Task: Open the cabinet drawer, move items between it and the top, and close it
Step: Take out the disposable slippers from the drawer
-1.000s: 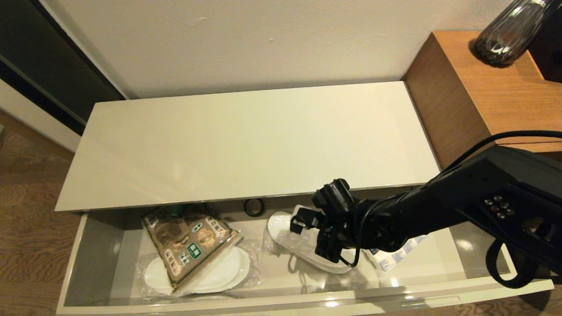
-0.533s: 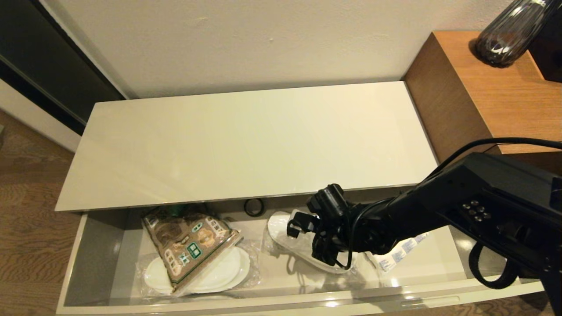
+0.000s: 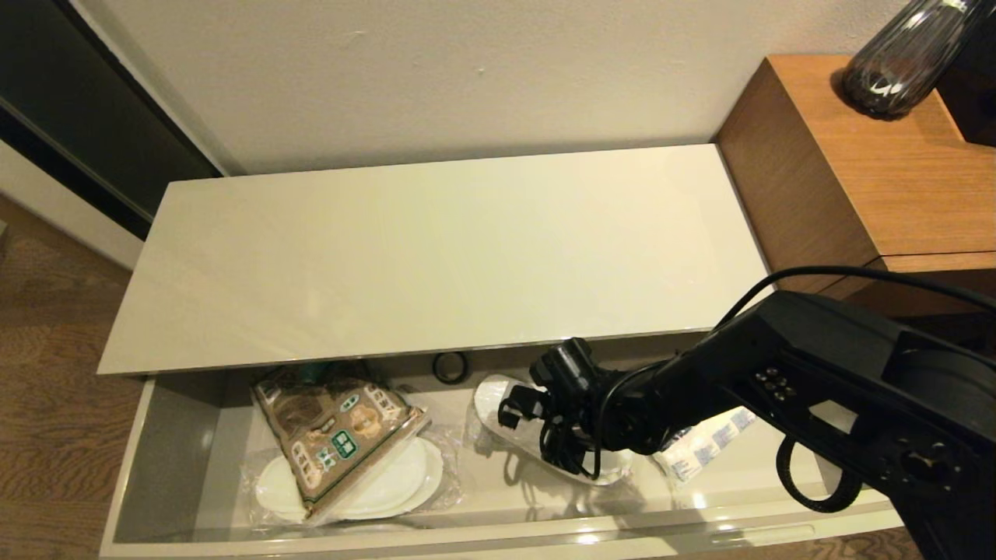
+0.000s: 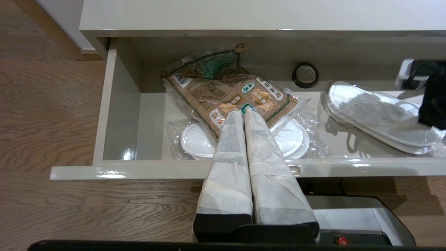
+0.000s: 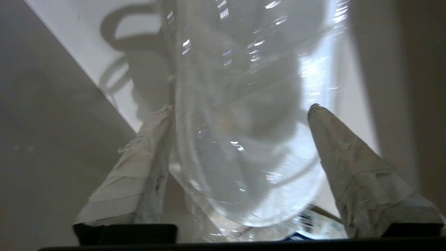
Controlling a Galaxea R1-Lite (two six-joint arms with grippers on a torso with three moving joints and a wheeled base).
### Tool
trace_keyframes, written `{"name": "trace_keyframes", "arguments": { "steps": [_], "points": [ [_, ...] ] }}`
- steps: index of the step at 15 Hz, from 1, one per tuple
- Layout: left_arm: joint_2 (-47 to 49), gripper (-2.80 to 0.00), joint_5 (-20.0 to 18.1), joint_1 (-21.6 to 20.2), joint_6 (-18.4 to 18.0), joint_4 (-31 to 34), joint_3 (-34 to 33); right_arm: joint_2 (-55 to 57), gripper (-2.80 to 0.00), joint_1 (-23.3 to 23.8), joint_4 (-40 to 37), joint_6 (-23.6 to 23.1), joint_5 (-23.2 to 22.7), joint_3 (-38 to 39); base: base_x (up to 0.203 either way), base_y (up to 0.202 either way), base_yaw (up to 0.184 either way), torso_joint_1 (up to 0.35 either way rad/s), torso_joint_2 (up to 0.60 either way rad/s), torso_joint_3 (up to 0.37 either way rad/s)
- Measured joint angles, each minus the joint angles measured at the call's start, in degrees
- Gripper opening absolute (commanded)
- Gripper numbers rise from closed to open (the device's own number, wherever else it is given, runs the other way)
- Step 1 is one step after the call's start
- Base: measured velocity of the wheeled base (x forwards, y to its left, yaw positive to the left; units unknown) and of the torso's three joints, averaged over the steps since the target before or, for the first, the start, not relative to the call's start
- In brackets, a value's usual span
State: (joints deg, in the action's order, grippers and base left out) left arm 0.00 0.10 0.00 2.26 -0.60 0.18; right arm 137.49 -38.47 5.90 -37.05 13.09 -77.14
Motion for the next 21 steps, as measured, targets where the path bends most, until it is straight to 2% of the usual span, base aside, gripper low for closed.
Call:
{"name": "trace_keyframes", "arguments": {
  "steps": [5,9,13,21],
  "points": [
    [0.0,-2.80,0.0,0.0,0.0,0.0,0.0,2.8,0.00,-0.4,0.9,0.2,1.8,0.6,0.000,0.000,0.000,0.000,0.00,0.000],
    [0.0,-2.80,0.0,0.0,0.0,0.0,0.0,5.0,0.00,-1.6,5.8,-0.1,2.5,1.8,0.000,0.000,0.000,0.000,0.00,0.000],
    [0.0,-2.80,0.0,0.0,0.0,0.0,0.0,6.0,0.00,-2.0,6.3,-4.9,2.4,1.5,0.000,0.000,0.000,0.000,0.00,0.000],
    [0.0,-2.80,0.0,0.0,0.0,0.0,0.0,4.8,0.00,-2.1,5.0,-8.2,0.7,1.6,0.000,0.000,0.000,0.000,0.00,0.000]
  ]
}}
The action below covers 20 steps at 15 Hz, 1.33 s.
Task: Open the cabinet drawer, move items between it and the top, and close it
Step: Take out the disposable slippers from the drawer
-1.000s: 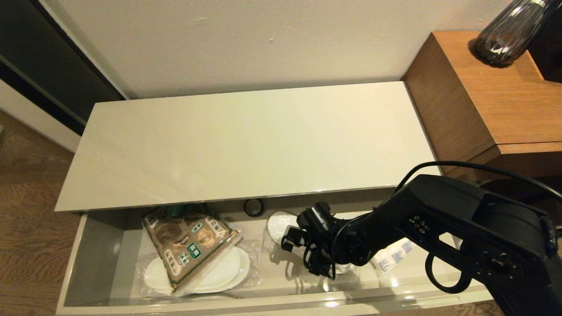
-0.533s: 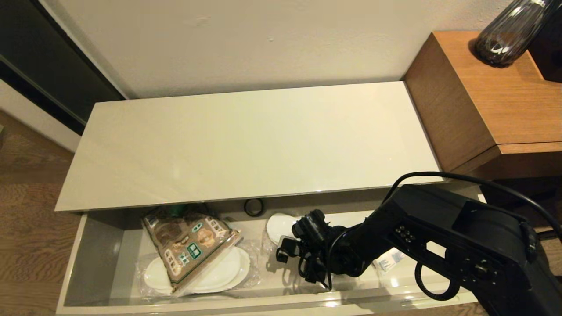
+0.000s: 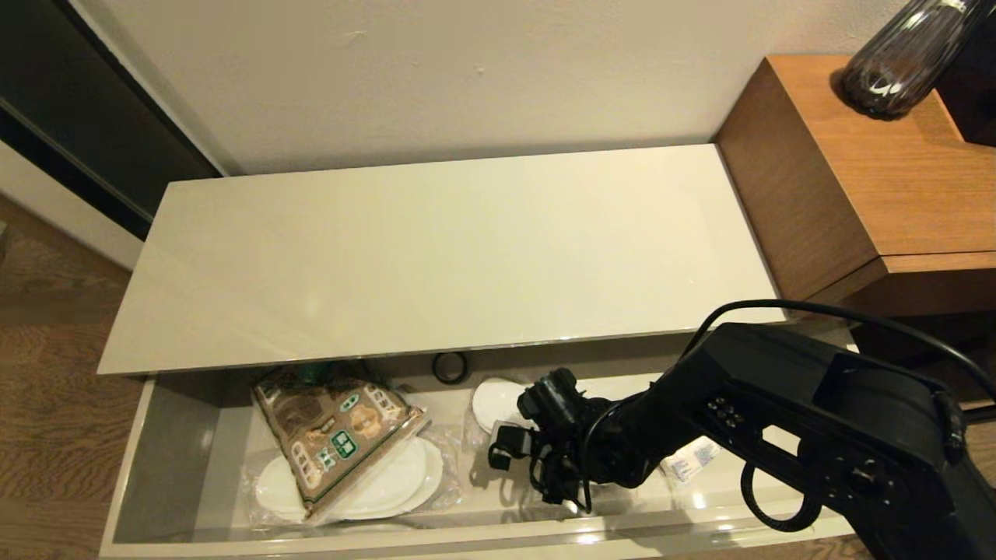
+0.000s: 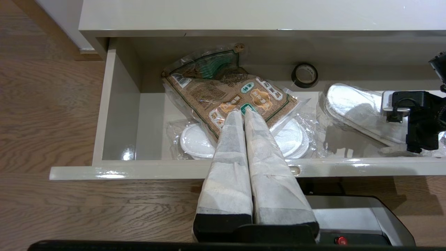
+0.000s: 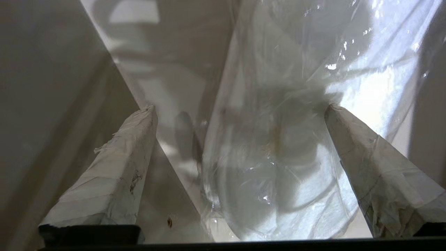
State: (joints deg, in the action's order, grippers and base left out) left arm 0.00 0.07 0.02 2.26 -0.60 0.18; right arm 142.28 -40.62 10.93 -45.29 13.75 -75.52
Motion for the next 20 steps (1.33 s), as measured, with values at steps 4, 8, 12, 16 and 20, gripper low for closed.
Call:
{"name": "trace_keyframes", "arguments": {
  "steps": [4,8,12,16,20],
  "points": [
    [0.0,-2.80,0.0,0.0,0.0,0.0,0.0,-2.0,0.00,-0.3,-4.8,0.1,-3.4,0.4,0.000,0.000,0.000,0.000,0.00,0.000],
    [0.0,-2.80,0.0,0.0,0.0,0.0,0.0,-1.2,0.00,-0.3,-6.1,0.4,-3.9,-1.9,0.000,0.000,0.000,0.000,0.00,0.000],
    [0.0,-2.80,0.0,0.0,0.0,0.0,0.0,-0.1,0.00,-0.4,-5.0,0.5,-3.4,-2.5,0.000,0.000,0.000,0.000,0.00,0.000],
    [0.0,-2.80,0.0,0.0,0.0,0.0,0.0,0.3,0.00,-0.6,-5.2,0.4,-3.9,-3.0,0.000,0.000,0.000,0.000,0.00,0.000],
    [0.0,-2.80,0.0,0.0,0.0,0.0,0.0,0.7,0.00,-0.6,-5.5,0.3,-5.2,-4.0,0.000,0.000,0.000,0.000,0.00,0.000]
  ]
}}
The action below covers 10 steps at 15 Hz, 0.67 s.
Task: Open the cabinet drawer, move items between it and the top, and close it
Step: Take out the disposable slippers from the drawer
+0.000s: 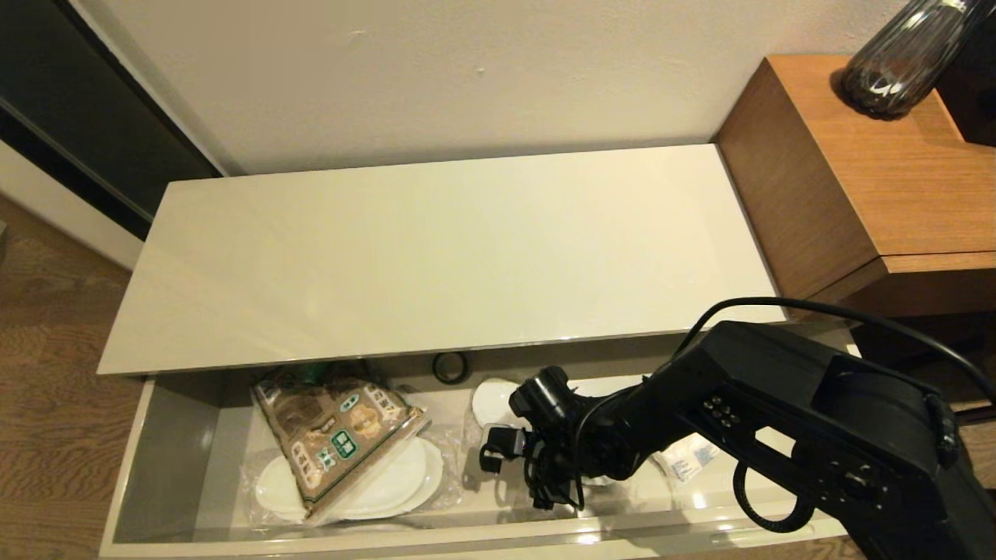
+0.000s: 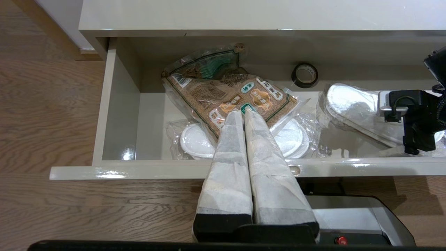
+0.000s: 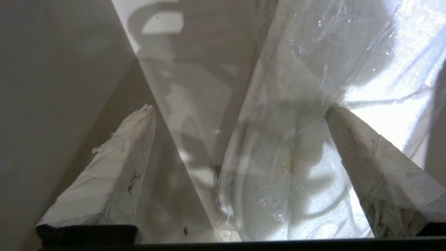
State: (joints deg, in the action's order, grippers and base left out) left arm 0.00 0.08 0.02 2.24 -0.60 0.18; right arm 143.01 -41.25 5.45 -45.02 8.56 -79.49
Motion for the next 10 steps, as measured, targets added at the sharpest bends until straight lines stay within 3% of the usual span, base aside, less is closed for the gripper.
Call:
{"name": "trace_keyframes", "arguments": {
  "steps": [10],
  "points": [
    [0.0,-2.80,0.0,0.0,0.0,0.0,0.0,1.0,0.00,-0.3,1.8,0.4,-0.3,0.6,0.000,0.000,0.000,0.000,0.00,0.000]
  ]
}}
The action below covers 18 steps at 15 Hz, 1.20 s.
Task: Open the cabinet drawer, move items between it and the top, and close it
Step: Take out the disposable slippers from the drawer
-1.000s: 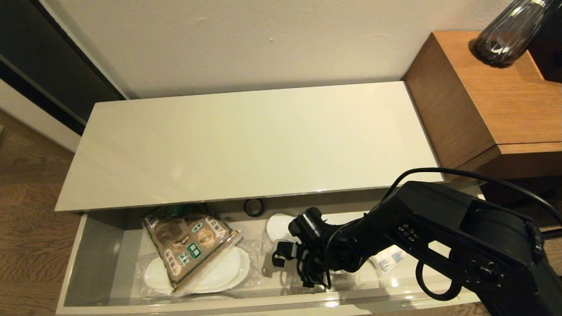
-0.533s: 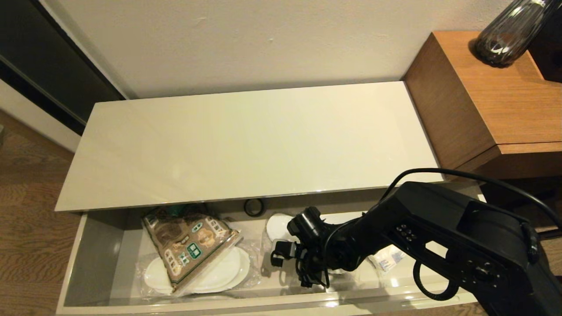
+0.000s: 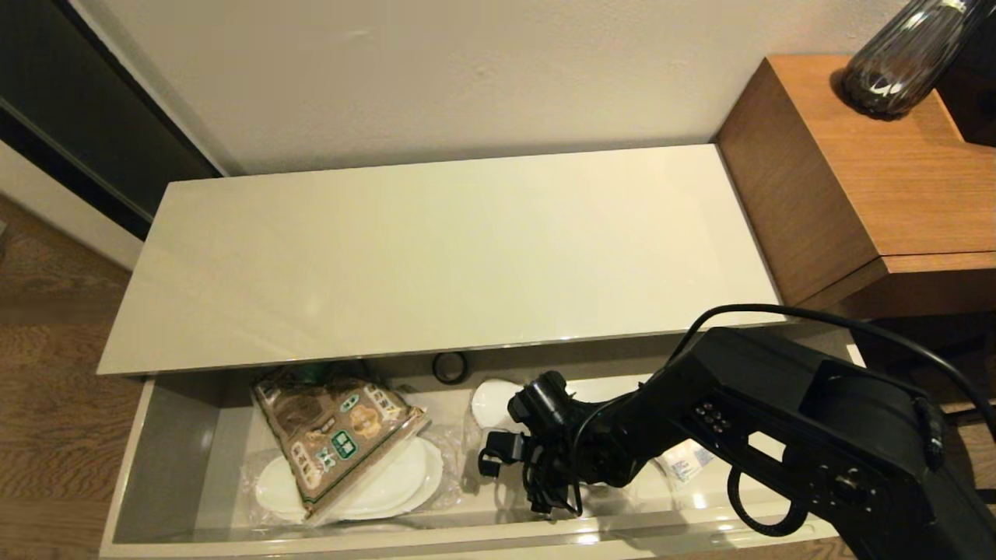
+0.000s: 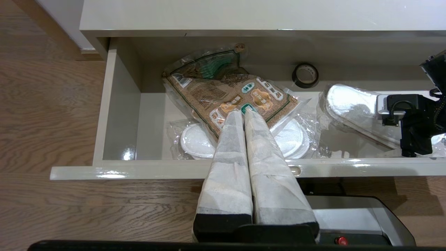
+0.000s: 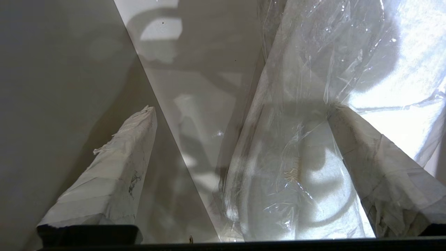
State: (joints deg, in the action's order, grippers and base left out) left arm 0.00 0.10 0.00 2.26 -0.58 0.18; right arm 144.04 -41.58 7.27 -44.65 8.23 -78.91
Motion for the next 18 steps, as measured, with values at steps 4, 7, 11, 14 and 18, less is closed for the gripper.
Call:
{"name": "trace_keyframes", "arguments": {
  "steps": [4,7,11,14,18],
  "points": [
    [0.0,-2.80,0.0,0.0,0.0,0.0,0.0,0.1,0.00,0.0,0.0,0.1,0.3,0.2,0.000,0.000,0.000,0.000,0.00,0.000],
    [0.0,-2.80,0.0,0.0,0.0,0.0,0.0,0.1,0.00,0.0,0.0,0.1,0.1,0.2,0.000,0.000,0.000,0.000,0.00,0.000],
    [0.0,-2.80,0.0,0.0,0.0,0.0,0.0,-0.2,-2.80,0.1,-0.6,0.1,-3.4,0.3,0.000,0.000,0.000,0.000,0.00,0.000],
    [0.0,-2.80,0.0,0.0,0.0,0.0,0.0,-0.4,-2.80,0.1,-0.7,0.1,-3.9,0.3,0.000,0.000,0.000,0.000,0.00,0.000],
    [0.0,-2.80,0.0,0.0,0.0,0.0,0.0,-1.0,-2.80,0.1,-0.9,2.7,-4.0,-0.1,0.000,0.000,0.000,0.000,0.00,0.000]
  ]
}}
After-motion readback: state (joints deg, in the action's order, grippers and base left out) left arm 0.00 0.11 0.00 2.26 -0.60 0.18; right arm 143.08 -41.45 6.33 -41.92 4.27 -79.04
